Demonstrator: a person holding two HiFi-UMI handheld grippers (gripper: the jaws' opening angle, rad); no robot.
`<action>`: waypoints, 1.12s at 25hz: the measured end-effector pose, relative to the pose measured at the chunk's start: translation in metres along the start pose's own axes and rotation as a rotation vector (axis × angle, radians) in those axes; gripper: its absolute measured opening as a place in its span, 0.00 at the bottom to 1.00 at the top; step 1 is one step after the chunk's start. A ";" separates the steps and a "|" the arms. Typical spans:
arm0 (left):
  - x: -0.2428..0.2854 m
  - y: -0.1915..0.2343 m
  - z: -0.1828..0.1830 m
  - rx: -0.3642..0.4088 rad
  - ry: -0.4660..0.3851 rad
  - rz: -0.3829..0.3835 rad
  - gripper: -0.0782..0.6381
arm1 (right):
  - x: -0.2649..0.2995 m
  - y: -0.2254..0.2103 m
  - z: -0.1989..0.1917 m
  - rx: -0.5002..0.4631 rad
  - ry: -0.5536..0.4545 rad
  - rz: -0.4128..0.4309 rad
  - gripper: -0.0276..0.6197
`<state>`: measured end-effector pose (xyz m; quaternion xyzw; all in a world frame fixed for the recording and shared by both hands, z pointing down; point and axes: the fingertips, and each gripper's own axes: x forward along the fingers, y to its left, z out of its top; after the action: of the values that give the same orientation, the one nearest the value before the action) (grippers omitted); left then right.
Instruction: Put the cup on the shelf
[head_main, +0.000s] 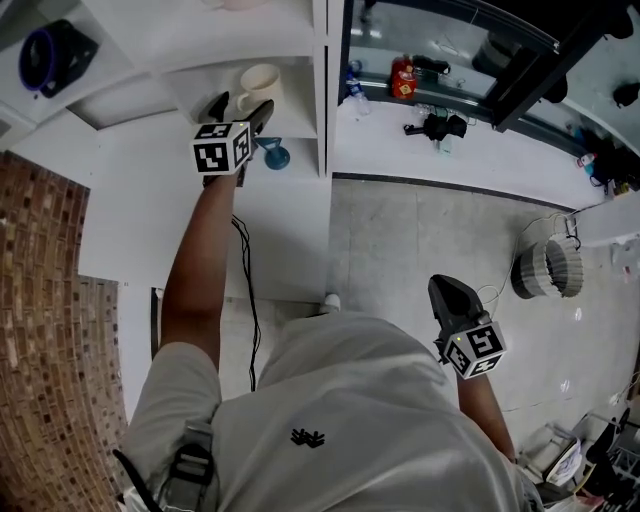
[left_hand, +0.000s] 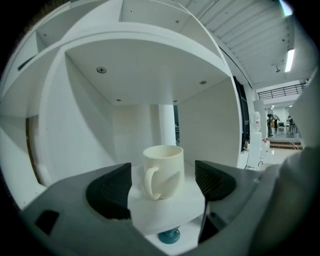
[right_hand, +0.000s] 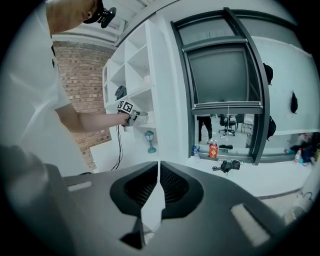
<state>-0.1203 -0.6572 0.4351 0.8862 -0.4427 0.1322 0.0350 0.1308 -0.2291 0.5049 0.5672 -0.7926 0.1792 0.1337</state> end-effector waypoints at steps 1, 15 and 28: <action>-0.006 -0.001 0.000 -0.008 -0.004 0.015 0.65 | -0.003 -0.001 -0.001 -0.001 0.000 0.007 0.08; -0.124 -0.069 -0.022 -0.044 -0.012 0.187 0.17 | -0.051 -0.007 -0.020 -0.049 0.006 0.184 0.08; -0.210 -0.178 -0.052 -0.123 0.006 0.163 0.12 | -0.097 -0.005 -0.042 -0.093 0.006 0.317 0.08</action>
<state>-0.1096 -0.3777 0.4389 0.8429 -0.5205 0.1098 0.0800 0.1668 -0.1296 0.5030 0.4278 -0.8792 0.1629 0.1325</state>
